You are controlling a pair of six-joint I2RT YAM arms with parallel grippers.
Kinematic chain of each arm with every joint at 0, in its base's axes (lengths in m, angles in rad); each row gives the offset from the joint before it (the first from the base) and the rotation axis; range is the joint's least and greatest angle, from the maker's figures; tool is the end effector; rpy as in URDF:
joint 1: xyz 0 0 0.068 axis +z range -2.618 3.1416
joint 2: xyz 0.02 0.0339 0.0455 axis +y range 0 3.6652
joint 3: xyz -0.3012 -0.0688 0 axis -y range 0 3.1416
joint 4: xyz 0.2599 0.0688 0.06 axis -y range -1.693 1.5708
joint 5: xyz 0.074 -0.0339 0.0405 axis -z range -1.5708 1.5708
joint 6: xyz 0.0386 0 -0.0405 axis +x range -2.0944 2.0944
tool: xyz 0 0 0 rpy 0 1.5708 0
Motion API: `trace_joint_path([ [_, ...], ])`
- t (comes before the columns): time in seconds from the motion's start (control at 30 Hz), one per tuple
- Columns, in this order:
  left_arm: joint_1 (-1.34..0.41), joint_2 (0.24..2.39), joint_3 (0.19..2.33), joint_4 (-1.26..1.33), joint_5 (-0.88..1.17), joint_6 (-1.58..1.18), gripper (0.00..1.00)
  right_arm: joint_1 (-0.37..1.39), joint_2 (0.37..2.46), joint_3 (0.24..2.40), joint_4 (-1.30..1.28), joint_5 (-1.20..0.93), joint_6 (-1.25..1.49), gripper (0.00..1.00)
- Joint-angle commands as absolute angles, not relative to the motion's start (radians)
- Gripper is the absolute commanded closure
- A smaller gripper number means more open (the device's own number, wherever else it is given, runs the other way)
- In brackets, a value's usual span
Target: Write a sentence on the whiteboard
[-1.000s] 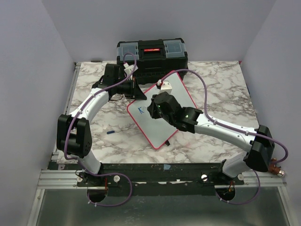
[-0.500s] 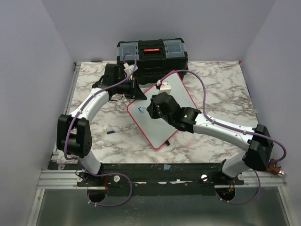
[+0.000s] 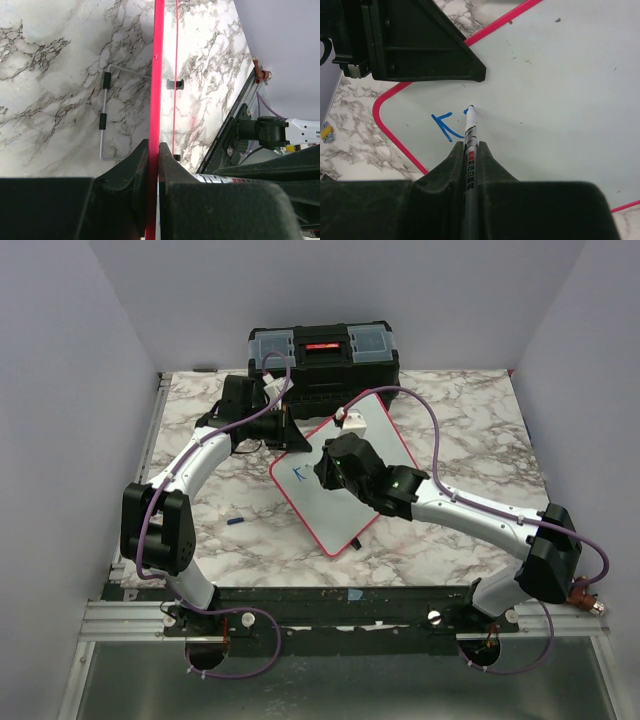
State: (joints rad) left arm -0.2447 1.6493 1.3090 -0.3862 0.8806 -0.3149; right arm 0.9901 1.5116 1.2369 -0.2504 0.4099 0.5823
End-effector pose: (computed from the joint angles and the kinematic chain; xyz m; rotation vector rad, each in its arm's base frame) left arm 0.3637 -0.1215 0.3181 0.3966 2.2634 -1.2969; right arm 0.2122 0.2953 0.3466 -0.1770 2.0859 0.5425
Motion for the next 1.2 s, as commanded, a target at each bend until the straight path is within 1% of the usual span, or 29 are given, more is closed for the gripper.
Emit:
trace_joint_path([
  [0.0,-0.258,1.600,1.339,-0.370,0.863,-0.282,1.00,0.978,1.542,1.269,-0.272,0.431,0.573,0.99],
  [0.27,-0.258,1.602,1.341,-0.370,0.864,-0.283,1.00,0.977,1.548,1.293,-0.275,0.417,0.563,0.99],
  [0.5,-0.258,1.601,1.340,-0.370,0.864,-0.282,1.00,0.978,1.559,1.289,-0.257,0.362,0.565,0.99],
  [0.93,-0.258,1.604,1.342,-0.370,0.865,-0.284,1.00,0.979,1.518,1.197,-0.240,0.277,0.570,0.99],
  [1.17,-0.258,1.603,1.340,-0.371,0.864,-0.285,1.00,0.978,1.509,1.177,-0.256,0.286,0.575,0.99],
])
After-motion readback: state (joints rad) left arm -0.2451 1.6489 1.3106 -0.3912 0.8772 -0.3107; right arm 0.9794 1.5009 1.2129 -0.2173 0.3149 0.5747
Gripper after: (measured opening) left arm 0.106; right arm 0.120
